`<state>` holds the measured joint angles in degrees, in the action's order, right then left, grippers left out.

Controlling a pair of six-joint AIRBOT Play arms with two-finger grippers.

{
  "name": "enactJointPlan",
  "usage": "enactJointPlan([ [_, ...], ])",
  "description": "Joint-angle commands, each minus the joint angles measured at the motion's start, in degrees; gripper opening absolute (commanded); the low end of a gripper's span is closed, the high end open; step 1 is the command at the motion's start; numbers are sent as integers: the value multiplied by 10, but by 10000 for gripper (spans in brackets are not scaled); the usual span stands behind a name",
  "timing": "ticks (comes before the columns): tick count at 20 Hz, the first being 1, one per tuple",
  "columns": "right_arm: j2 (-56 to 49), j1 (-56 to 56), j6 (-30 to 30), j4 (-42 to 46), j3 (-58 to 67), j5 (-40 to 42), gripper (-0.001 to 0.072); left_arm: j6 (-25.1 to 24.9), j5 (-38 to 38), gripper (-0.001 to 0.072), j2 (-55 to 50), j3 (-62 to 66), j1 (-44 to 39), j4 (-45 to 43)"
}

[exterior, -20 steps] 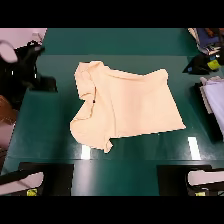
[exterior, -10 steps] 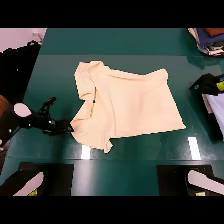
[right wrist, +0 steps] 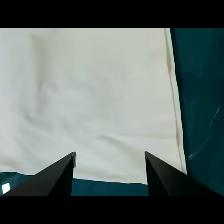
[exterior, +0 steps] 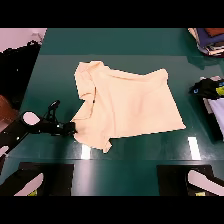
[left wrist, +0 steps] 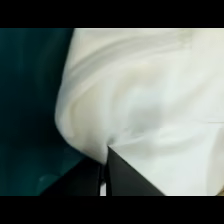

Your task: Fold the shirts.

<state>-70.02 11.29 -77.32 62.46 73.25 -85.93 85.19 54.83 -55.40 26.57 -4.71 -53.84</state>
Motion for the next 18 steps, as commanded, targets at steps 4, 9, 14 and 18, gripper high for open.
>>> enactJointPlan([
  [4, 32, 97, 10, 8, -138, 5, 508, -1, 19, 26, 2, 80, -8, 0],
  [9, 39, 210, 14, 4, -302, 47, 496, -1, 4, 27, 2, 118, -8, 1],
  [14, -9, 191, 42, -49, -372, 114, 442, -1, 3, 26, 1, 118, -8, 1],
  [18, -43, 137, 44, -89, -372, 169, 427, -1, 10, 27, 1, 118, -8, 1],
])
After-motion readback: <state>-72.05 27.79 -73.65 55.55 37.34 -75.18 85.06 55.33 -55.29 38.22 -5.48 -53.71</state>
